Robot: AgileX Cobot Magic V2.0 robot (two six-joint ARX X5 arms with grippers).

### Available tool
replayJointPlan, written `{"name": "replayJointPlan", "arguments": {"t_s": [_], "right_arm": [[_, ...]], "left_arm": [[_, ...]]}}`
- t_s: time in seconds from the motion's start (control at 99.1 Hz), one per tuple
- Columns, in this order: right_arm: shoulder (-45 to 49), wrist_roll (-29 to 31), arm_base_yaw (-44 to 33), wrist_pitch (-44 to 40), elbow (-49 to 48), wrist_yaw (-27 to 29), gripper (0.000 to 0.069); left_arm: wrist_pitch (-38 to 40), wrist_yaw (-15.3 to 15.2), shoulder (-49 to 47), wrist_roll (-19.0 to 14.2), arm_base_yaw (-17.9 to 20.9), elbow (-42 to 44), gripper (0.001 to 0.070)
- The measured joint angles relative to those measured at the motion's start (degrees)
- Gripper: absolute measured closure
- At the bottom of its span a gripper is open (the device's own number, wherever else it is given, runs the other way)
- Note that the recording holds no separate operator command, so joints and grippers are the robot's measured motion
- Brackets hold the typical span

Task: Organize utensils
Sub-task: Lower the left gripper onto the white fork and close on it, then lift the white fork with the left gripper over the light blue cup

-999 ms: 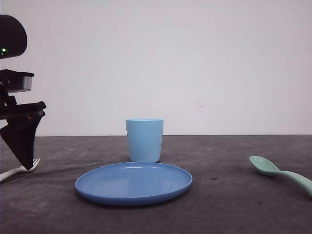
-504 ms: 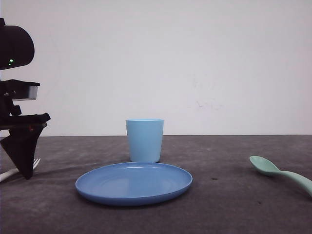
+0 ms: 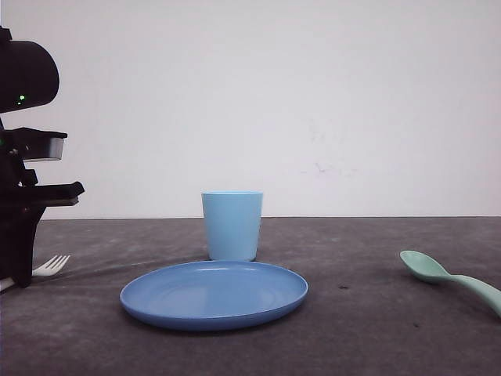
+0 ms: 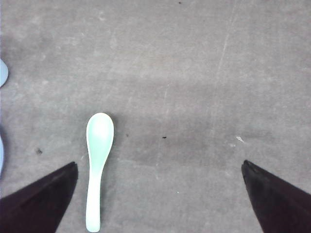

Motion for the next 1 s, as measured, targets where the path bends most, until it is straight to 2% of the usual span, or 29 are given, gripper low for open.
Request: {"name": "replayJointPlan", "arguments": {"t_s": [0.262, 0.424, 0.635, 0.837, 0.908, 0.999], "right_arm": [[0.0, 0.0, 0.0, 0.0, 0.0, 0.0, 0.0011], [0.0, 0.0, 0.0, -0.6, 0.0, 0.0, 0.0011], [0.0, 0.0, 0.0, -0.9, 0.0, 0.0, 0.0011], [0.0, 0.0, 0.0, -1.0, 0.0, 0.0, 0.0011], [0.0, 0.0, 0.0, -1.1, 0.0, 0.0, 0.0011], [0.0, 0.0, 0.0, -1.1, 0.0, 0.0, 0.0011]], "left_arm": [[0.3, -0.6, -0.4, 0.0, -0.3, 0.1, 0.0665], [0.7, -0.5, -4.7, 0.0, -1.3, 2.7, 0.0665], [9.8, 7.1, -12.7, -0.7, -3.0, 6.5, 0.0665], [23.9, 17.8, -14.7, -1.5, -5.6, 6.5, 0.0665], [28.3, 19.1, -14.3, -1.6, -6.9, 6.5, 0.0665], [33.7, 19.3, -12.7, -1.6, -8.9, 6.5, 0.0665]]}}
